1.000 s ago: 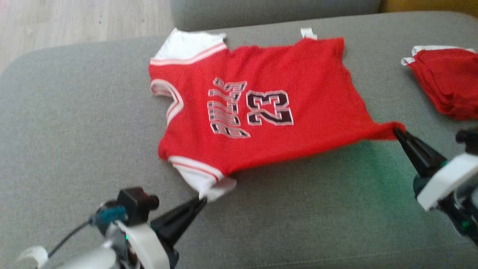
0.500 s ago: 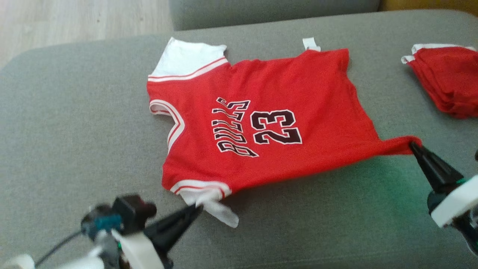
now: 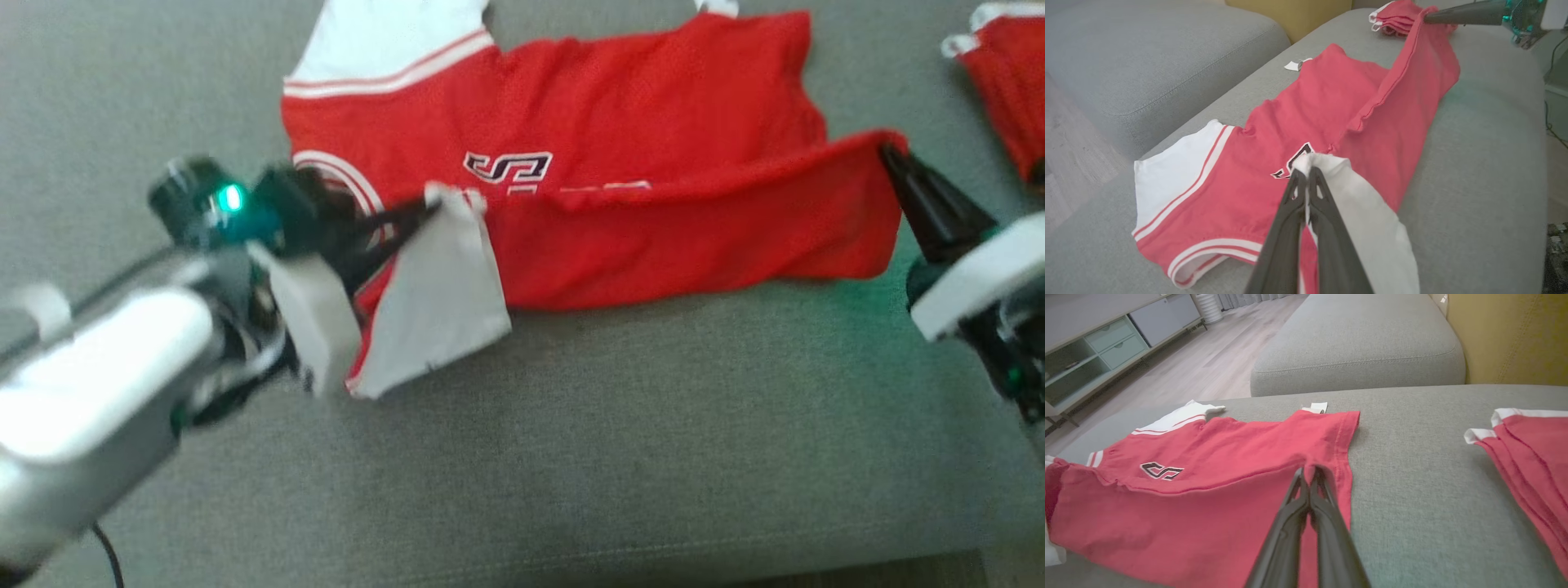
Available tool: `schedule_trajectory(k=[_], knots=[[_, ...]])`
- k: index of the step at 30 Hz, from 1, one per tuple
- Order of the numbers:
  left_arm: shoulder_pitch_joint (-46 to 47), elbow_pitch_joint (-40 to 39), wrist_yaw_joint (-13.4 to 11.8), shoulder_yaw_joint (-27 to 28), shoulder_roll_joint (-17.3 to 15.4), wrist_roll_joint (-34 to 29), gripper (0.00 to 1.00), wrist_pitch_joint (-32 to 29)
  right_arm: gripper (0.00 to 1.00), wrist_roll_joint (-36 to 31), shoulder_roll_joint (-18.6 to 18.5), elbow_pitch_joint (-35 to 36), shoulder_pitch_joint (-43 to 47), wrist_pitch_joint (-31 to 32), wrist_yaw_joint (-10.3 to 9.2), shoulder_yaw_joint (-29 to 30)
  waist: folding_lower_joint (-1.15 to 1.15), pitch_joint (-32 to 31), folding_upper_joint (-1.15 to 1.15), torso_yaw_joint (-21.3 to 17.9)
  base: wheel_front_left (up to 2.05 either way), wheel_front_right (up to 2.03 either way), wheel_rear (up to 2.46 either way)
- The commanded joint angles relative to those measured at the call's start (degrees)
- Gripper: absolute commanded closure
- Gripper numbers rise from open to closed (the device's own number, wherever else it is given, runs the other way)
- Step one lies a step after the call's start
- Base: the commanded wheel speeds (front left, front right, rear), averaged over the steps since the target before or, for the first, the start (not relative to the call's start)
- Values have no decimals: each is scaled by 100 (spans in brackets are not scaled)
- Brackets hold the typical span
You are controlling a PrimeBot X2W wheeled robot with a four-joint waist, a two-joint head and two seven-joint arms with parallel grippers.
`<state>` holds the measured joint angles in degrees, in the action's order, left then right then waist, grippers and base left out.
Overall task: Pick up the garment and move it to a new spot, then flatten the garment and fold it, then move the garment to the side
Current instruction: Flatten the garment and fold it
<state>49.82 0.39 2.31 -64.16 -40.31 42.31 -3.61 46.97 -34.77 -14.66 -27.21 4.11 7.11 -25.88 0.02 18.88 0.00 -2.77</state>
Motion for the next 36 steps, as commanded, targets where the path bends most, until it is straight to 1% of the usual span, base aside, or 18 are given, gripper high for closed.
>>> schedule_trajectory(k=[1,4,8,9,10,11,12,14,16,21,24,26,27,29,32,34,36], knots=[[351,44,55,332,-92,-57,100,3,100,-56,-85,66,-111,2,37,-30,-2,252,0,-19,0,0,0],[665,567,190,345,139,-117,100,70,100,-109,20,-153,-439,-44,37,-115,-2,418,0,-45,0,0,0],[851,1181,278,333,376,-144,100,233,100,-124,152,-453,-769,-131,37,-286,-2,541,0,-71,0,0,0],[862,1318,284,344,436,-131,90,294,78,-110,182,-527,-832,-158,37,-326,-2,553,0,-70,0,0,0],[863,1449,275,363,493,-115,58,359,32,-88,211,-599,-886,-189,37,-363,-2,559,0,-66,0,0,0],[857,1568,243,384,548,-109,21,428,0,-64,237,-664,-931,-244,37,-386,-2,556,0,-59,0,0,0],[848,1665,197,405,600,-120,0,518,0,-47,260,-719,-964,-339,37,-391,-2,541,0,-49,0,0,0],[781,1787,119,436,680,-138,0,725,0,-22,280,-785,-980,-476,37,-473,-2,464,0,-23,0,0,0],[691,1801,-48,470,686,-237,0,982,0,-14,271,-815,-955,-668,37,-516,-2,347,0,-6,0,0,0],[15,1355,-689,580,587,-381,0,1615,0,57,303,-824,-619,-1151,37,-485,-2,-100,0,43,0,0,0],[-605,932,-1074,475,521,-549,0,1754,0,57,314,-770,-307,-1282,37,-483,-2,-350,0,71,0,0,0],[-1007,699,-1264,353,525,-669,0,1799,0,58,337,-713,-101,-1327,37,-449,-2,-471,0,82,0,0,0],[-1007,699,-1264,353,525,-669,0,1799,0,58,337,-713,-101,-1327,37,-449,-2,-471,0,82,0,0,0],[-1300,549,-1401,212,580,-836,0,1825,0,70,367,-654,94,-1347,37,-377,-2,-540,0,95,0,0,0],[-1369,606,-1480,-143,722,-1340,0,1834,0,96,405,-573,334,-1323,37,-238,-2,-566,0,114,0,0,0],[-1225,780,-1448,-382,964,-1642,0,1793,0,67,410,-537,444,-1309,37,-136,-2,-544,0,128,0,0,0],[-1051,1054,-1378,-513,1260,-1798,0,1701,0,31,436,-479,506,-1278,37,-52,-2,-490,0,116,0,0,0]])
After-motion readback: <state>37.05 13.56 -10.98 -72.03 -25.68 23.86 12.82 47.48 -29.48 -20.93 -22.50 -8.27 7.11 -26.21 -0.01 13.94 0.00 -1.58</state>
